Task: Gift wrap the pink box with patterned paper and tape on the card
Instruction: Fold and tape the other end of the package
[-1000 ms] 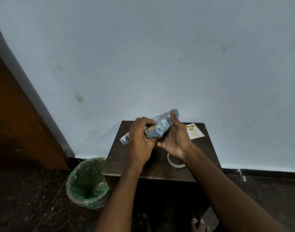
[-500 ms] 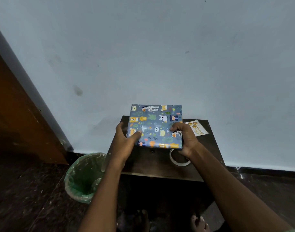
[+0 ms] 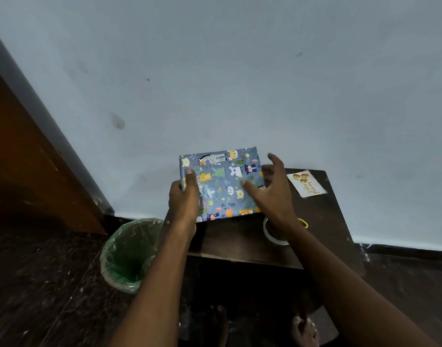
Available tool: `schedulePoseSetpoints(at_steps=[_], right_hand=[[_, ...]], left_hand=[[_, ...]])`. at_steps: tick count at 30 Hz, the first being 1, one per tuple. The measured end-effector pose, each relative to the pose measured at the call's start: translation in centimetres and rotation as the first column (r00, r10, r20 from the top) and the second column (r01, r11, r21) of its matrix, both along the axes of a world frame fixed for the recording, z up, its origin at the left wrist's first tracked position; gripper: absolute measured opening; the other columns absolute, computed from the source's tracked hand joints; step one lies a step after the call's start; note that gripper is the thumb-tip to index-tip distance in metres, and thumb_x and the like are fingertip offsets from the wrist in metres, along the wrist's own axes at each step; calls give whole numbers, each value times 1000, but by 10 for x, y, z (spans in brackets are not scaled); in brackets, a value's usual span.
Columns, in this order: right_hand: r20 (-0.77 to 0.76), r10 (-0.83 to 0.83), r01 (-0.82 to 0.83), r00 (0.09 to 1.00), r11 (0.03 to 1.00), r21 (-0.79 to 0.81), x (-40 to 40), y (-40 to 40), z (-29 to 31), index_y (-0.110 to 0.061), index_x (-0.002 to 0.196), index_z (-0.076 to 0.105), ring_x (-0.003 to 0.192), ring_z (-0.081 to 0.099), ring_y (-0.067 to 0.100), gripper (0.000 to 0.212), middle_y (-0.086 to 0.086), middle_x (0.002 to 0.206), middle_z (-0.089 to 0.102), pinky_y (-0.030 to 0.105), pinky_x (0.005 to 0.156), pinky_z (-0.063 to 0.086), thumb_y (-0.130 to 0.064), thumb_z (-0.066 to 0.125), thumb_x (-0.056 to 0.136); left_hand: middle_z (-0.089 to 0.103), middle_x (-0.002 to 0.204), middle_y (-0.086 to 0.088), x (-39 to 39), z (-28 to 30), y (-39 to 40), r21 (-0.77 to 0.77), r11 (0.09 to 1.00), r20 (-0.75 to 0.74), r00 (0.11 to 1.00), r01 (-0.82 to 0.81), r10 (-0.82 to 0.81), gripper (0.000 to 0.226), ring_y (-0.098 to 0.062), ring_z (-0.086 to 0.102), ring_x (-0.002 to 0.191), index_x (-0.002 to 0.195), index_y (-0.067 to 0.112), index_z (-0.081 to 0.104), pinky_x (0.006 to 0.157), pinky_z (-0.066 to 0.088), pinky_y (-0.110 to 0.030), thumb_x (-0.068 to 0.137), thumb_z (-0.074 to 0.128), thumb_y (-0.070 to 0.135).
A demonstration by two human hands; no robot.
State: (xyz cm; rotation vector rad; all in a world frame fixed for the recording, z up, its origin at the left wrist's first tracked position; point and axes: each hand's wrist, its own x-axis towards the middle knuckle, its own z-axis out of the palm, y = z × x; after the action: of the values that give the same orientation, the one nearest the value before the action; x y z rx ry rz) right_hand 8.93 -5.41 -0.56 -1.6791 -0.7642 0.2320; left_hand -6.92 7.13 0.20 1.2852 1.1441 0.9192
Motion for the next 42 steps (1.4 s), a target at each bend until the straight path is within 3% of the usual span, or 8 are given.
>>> schedulePoseSetpoints(at_steps=[7, 12, 18, 23, 28, 33, 38, 42], right_hand=[[154, -14, 10, 988, 1000, 27, -14, 6, -7, -34, 141, 46, 130, 56, 16, 70, -8, 140, 55, 50, 104, 52, -41, 84, 82], [502, -6, 103, 865, 981, -166, -25, 4, -5, -37, 143, 53, 157, 15, 31, 59, 5, 169, 20, 54, 114, 32, -34, 74, 88], [386, 46, 6, 921, 991, -134, -25, -2, -15, -23, 78, 74, 157, 16, 23, 16, 1, 163, 41, 22, 117, 16, -33, 79, 88], [394, 217, -76, 893, 936, -343, -12, -8, -17, -32, 147, 53, 158, 13, 28, 64, 5, 169, 26, 36, 117, 20, -49, 70, 88], [298, 218, -121, 929, 943, -311, 9, -21, -21, -37, 120, 70, 141, 44, 25, 37, -1, 140, 59, 40, 117, 33, -46, 73, 84], [350, 248, -104, 904, 919, -381, 6, -29, -15, -26, 94, 78, 154, 20, 32, 10, 10, 153, 49, 27, 114, 16, -25, 81, 85], [390, 297, -116, 871, 898, -425, 7, -22, -10, -36, 141, 59, 158, -1, 27, 52, 10, 169, 21, 51, 121, 23, -36, 75, 92], [389, 277, -99, 879, 903, -419, 10, -16, -15, -37, 143, 56, 157, 6, 32, 50, 10, 165, 27, 55, 121, 23, -31, 60, 94]], left_hand=[[49, 78, 4, -4, -6, 9, 11, 1000, -15, 1000, -11, 11, 43, -17, 47, 69, 83, 25, 45, 61, 37, -33, 108, 45, 61], [59, 86, 3, -2, -10, 10, 27, 1000, -40, 999, -14, 15, 47, -18, 59, 77, 92, 23, 55, 71, 48, -36, 105, 44, 66], [66, 94, -2, 0, -16, 12, 22, 999, -93, 995, -39, 41, 62, -28, 68, 90, 100, 21, 58, 86, 60, -50, 98, 38, 79], [61, 91, 2, 3, -18, 15, 13, 1000, -105, 994, -3, 4, 56, -17, 63, 81, 103, 17, 56, 78, 58, -40, 104, 40, 70], [50, 79, 0, 4, -28, 17, 20, 1000, -157, 988, -9, 12, 72, -19, 50, 68, 99, 1, 53, 69, 44, -35, 104, 37, 71], [51, 81, 2, 4, -30, 19, 19, 1000, -136, 991, -10, 12, 74, -22, 53, 75, 105, 1, 55, 70, 43, -35, 104, 36, 72], [50, 78, 4, 3, -30, 17, 56, 998, -160, 987, 20, -11, 53, -17, 52, 70, 87, 21, 47, 80, 58, -45, 105, 38, 70], [48, 75, 3, 3, -29, 15, 119, 992, -151, 988, 42, -23, 49, -15, 49, 65, 82, 24, 45, 68, 53, -35, 108, 40, 65]])
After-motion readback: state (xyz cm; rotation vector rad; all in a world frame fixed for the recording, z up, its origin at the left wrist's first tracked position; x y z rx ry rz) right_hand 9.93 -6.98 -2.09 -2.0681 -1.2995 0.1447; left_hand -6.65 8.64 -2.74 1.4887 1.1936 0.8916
